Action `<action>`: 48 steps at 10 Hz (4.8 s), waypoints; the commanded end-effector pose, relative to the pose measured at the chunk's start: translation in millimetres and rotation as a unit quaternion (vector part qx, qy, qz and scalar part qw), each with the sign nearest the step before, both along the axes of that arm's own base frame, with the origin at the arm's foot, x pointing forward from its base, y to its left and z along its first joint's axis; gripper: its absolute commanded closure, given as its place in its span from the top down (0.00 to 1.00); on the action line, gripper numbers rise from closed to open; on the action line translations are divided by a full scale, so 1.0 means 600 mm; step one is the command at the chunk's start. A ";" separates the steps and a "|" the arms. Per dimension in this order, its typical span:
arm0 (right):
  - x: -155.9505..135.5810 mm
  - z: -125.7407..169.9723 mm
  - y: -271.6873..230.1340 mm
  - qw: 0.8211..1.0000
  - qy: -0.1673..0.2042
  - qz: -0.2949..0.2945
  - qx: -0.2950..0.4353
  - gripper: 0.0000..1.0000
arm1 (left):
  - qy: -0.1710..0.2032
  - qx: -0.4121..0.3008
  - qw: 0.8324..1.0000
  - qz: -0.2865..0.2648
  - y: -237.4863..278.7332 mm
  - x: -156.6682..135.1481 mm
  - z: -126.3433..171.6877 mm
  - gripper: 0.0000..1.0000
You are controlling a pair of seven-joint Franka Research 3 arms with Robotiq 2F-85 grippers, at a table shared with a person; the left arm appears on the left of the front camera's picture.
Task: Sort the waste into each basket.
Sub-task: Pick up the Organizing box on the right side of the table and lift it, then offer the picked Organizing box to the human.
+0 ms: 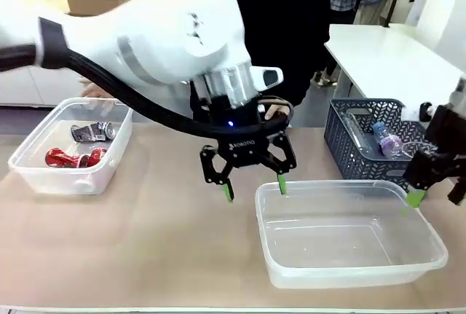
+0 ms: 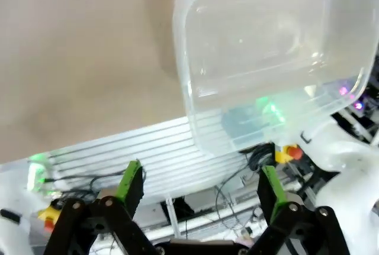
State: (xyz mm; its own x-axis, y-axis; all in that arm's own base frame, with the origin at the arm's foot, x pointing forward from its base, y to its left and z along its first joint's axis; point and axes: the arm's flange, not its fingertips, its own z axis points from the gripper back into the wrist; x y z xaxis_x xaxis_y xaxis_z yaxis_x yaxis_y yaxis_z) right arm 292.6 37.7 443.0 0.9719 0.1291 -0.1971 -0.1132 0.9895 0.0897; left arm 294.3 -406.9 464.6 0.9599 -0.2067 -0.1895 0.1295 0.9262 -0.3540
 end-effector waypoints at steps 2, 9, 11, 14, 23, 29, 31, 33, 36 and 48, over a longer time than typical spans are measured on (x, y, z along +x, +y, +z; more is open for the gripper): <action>0.027 -0.092 0.013 0.995 0.051 -0.056 -0.059 1.00 | -0.042 0.053 0.997 0.024 -0.070 -0.014 -0.089 1.00; -0.011 -0.177 -0.047 0.992 0.059 -0.101 -0.056 0.42 | -0.052 0.112 0.992 -0.010 -0.096 -0.014 -0.130 0.40; -0.013 -0.178 -0.043 0.993 0.049 -0.096 -0.042 0.00 | -0.054 0.123 0.991 -0.007 -0.092 -0.013 -0.130 0.35; -0.015 -0.175 -0.040 0.995 0.046 -0.084 -0.034 0.04 | -0.046 0.131 0.990 0.003 -0.084 -0.015 -0.132 0.00; -0.052 -0.004 0.038 0.996 0.070 -0.060 -0.021 0.00 | -0.028 0.148 0.988 0.033 0.070 -0.090 -0.002 0.00; 0.037 0.101 0.265 0.989 0.090 -0.102 0.055 0.00 | -0.101 0.148 0.972 0.150 0.269 0.039 0.053 0.00; 0.068 0.077 0.284 0.981 0.051 -0.182 0.052 0.00 | -0.141 0.076 0.977 0.141 0.287 0.058 0.053 0.00; 0.048 0.094 0.279 0.992 0.070 -0.088 0.052 0.00 | -0.087 0.125 0.977 0.148 0.268 0.031 0.065 0.00; 0.048 0.094 0.279 0.992 0.070 -0.088 0.052 0.00 | -0.087 0.125 0.977 0.148 0.268 0.031 0.065 0.00; 0.048 0.094 0.279 0.992 0.070 -0.088 0.052 0.00 | -0.087 0.125 0.977 0.148 0.268 0.031 0.065 0.00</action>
State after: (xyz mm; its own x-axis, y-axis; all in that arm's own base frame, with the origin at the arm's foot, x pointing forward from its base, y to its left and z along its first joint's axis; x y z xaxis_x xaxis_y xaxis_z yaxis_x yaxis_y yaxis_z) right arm 324.1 207.4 496.1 0.9447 -0.0333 -0.3262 0.0987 0.9776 0.1860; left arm 312.3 -245.3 501.7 0.9969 0.0731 -0.0292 -0.0759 0.9912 -0.1085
